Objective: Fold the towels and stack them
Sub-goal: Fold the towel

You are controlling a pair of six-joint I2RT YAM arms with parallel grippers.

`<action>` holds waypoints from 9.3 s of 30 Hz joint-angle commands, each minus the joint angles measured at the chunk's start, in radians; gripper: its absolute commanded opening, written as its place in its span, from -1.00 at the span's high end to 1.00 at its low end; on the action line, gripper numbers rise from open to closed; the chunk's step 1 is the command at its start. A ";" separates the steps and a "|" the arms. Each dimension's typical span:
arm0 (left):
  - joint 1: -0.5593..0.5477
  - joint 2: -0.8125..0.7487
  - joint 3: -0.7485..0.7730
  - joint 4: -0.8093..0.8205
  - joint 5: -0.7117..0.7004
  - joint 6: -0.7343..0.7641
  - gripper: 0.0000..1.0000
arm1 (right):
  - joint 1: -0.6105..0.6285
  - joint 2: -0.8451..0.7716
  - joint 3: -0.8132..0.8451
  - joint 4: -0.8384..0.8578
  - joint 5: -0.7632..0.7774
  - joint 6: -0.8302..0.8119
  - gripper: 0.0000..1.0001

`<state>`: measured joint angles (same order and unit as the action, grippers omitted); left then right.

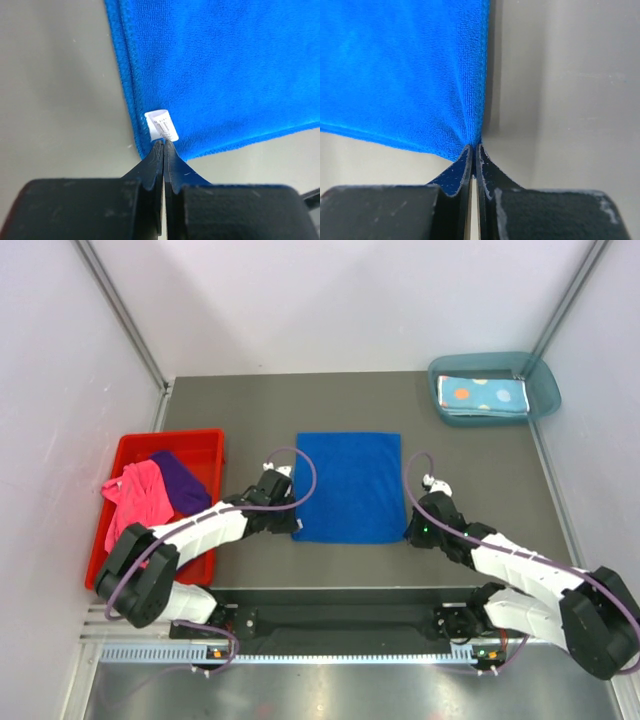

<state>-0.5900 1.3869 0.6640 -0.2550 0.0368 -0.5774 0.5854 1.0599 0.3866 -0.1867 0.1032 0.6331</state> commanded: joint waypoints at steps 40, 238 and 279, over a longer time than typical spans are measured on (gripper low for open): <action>0.182 0.326 0.522 0.169 -0.061 0.122 0.45 | -0.001 0.060 0.225 0.116 -0.152 -0.042 0.31; 0.159 0.035 -0.089 0.718 -0.021 0.007 1.00 | -0.237 0.221 0.157 0.385 -0.079 -0.161 1.00; 0.048 -0.206 -0.248 0.495 -0.124 -0.032 0.33 | -0.199 0.002 0.040 0.219 -0.114 -0.118 0.20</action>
<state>-0.5369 1.2587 0.4091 0.2676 -0.0647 -0.6041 0.3733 1.1221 0.4126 0.0650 -0.0082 0.5179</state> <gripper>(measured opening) 0.323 0.396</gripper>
